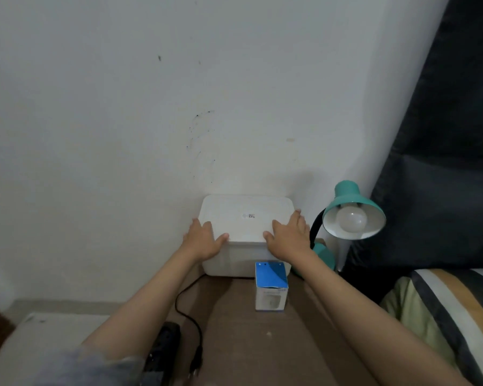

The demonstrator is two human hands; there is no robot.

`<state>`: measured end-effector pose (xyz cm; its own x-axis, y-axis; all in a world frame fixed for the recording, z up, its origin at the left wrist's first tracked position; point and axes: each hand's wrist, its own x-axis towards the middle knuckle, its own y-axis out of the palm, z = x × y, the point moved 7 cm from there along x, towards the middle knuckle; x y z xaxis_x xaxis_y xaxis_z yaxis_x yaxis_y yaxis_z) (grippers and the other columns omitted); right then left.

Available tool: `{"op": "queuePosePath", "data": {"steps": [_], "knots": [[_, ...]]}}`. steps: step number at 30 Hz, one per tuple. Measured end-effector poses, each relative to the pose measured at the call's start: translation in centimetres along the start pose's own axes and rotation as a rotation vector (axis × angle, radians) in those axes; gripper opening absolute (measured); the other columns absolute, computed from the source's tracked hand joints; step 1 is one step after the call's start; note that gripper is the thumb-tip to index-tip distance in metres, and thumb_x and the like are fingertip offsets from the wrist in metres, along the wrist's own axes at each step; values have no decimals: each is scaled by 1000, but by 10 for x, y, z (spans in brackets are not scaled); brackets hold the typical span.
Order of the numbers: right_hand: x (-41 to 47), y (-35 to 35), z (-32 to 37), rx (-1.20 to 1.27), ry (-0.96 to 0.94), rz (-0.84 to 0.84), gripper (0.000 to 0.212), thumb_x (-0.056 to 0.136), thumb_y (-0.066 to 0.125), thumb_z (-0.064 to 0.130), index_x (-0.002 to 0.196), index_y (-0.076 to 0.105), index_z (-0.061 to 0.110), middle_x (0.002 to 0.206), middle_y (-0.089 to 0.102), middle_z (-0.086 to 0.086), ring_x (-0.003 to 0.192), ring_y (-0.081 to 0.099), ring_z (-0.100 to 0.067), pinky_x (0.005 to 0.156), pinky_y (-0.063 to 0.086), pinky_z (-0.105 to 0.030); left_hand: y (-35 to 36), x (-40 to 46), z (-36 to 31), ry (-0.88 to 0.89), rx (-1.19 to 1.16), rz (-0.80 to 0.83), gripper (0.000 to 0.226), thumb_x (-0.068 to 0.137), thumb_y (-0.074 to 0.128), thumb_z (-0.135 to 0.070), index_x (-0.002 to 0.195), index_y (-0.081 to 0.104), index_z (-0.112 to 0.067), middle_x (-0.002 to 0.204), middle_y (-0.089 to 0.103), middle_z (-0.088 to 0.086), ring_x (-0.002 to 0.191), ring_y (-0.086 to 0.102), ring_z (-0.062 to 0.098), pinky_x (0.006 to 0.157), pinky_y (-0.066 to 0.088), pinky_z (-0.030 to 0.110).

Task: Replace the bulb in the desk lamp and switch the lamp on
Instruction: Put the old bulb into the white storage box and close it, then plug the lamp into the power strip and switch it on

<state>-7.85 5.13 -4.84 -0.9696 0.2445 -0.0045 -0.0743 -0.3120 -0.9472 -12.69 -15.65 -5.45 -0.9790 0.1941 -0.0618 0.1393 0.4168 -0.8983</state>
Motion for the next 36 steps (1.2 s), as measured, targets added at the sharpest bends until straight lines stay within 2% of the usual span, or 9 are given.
{"op": "queuePosePath", "data": {"steps": [3,5,7,15,19,24,29,32,36], "knots": [[-37,-2,30,145,-198,-191,47,94,48,33,135,47,8,150,21,-31,139,20,-43,113,22,-48,-4,-41,9,88,-248,-161,59,89,55,-41,133,36,-7,144,36,16,139,24,32,112,26,47],[-70,9,48,310,-341,-225,44,89,51,33,123,59,6,130,50,-22,124,44,-36,102,38,-40,2,-80,26,110,-307,-250,62,86,60,-37,135,38,-7,141,41,12,136,32,30,111,29,45],[-100,36,60,403,-404,-148,46,85,46,40,114,65,10,109,61,-11,106,57,-28,91,44,-33,18,-117,51,68,-287,-260,65,84,63,-36,136,38,-6,142,42,14,136,34,28,112,29,43],[-176,146,66,605,-144,335,15,90,59,25,102,66,26,92,66,8,84,61,-5,77,53,-27,71,-237,128,-96,-292,-275,58,80,69,-28,130,46,-10,130,49,8,119,47,23,100,40,31],[-181,167,71,641,-46,357,18,87,64,21,103,69,17,88,67,4,87,64,-13,81,52,-29,79,-257,135,-67,-246,-338,53,80,68,-24,127,49,-8,130,48,7,120,46,22,99,36,27],[-180,180,82,619,12,295,17,81,71,24,96,74,16,83,69,0,77,63,-12,62,42,-18,82,-261,134,-118,-206,-427,53,73,71,-19,121,54,-4,124,56,11,112,53,28,92,43,30],[-174,196,78,748,187,321,9,73,72,12,78,72,19,80,73,-4,69,68,-19,69,58,-35,82,-265,136,-166,-202,-471,48,71,72,-22,114,60,-5,123,59,9,108,56,28,83,49,31],[-174,193,73,943,253,335,13,74,73,8,86,72,15,87,74,-11,64,63,-18,56,49,-29,83,-266,135,-170,-182,-481,48,73,72,-23,116,60,-5,126,57,9,109,56,27,82,49,31],[-171,176,79,1093,198,361,14,90,62,16,98,71,22,95,70,0,82,65,-18,60,48,-25,85,-266,136,-180,-165,-475,49,74,69,-25,118,59,-6,130,55,8,111,55,26,84,50,32]]}}
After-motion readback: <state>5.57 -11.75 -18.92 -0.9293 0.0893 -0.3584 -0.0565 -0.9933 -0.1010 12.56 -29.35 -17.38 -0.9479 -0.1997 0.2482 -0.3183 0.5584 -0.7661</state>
